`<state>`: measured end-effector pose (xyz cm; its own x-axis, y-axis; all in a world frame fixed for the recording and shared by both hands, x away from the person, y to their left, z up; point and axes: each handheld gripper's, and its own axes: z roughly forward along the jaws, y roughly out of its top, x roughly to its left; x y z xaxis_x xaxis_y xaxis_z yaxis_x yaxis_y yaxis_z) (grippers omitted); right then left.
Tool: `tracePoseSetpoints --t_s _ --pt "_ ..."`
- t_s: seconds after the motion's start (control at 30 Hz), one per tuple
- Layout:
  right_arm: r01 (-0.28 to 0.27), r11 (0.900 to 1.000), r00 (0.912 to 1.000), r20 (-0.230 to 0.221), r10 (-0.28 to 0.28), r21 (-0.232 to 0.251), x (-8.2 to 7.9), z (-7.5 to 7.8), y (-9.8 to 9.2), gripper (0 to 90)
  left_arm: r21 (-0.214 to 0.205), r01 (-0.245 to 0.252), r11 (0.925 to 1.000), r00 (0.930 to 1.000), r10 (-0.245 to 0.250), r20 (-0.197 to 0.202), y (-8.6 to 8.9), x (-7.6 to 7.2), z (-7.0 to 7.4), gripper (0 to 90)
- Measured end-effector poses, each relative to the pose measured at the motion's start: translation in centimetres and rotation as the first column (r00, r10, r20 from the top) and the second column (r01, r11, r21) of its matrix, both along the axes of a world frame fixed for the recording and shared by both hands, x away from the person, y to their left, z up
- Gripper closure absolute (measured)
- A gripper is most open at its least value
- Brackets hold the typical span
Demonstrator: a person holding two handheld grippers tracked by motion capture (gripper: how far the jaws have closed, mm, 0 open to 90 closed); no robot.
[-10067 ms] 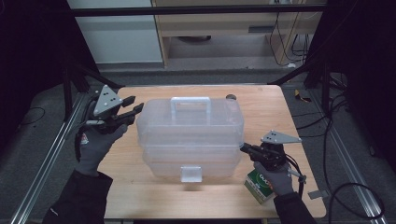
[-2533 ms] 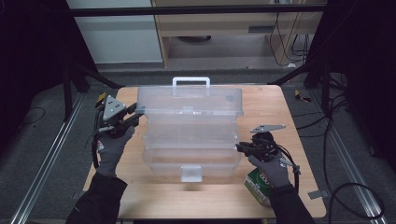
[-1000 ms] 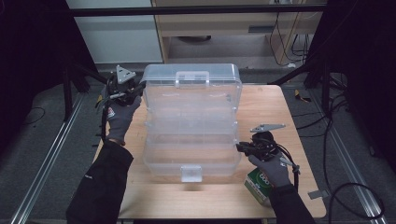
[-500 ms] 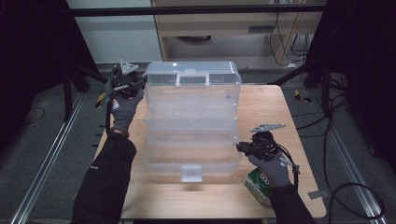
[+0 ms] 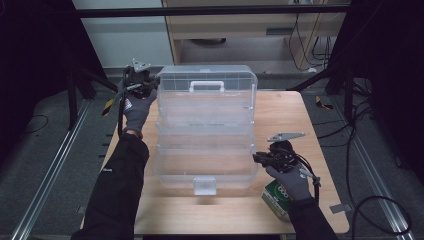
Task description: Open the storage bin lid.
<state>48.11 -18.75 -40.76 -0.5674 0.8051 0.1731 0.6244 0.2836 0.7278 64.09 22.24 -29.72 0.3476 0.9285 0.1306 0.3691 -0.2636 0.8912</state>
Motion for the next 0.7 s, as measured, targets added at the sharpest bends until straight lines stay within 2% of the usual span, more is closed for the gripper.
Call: tracePoseSetpoints --t_s 0.23,0.6,0.7 --pt "0.002 1.0 1.0 -0.005 -0.002 0.003 0.0 0.0 0.0 77.9 -0.033 -0.002 0.9995 0.9999 0.001 -0.016 0.1 1.2 -0.5 84.3" --pt "0.003 0.9999 0.9999 -0.01 -0.003 0.01 0.0 0.0 -0.1 77.7 -0.02 -0.009 0.9998 0.9996 0.008 -0.028 -0.3 3.0 -1.2 83.9" --pt "0.005 0.9999 0.9999 -0.012 -0.005 0.011 0.0 -0.1 -0.1 77.6 -0.02 -0.026 0.9995 0.9985 0.025 -0.05 -0.2 3.5 -1.5 83.8"
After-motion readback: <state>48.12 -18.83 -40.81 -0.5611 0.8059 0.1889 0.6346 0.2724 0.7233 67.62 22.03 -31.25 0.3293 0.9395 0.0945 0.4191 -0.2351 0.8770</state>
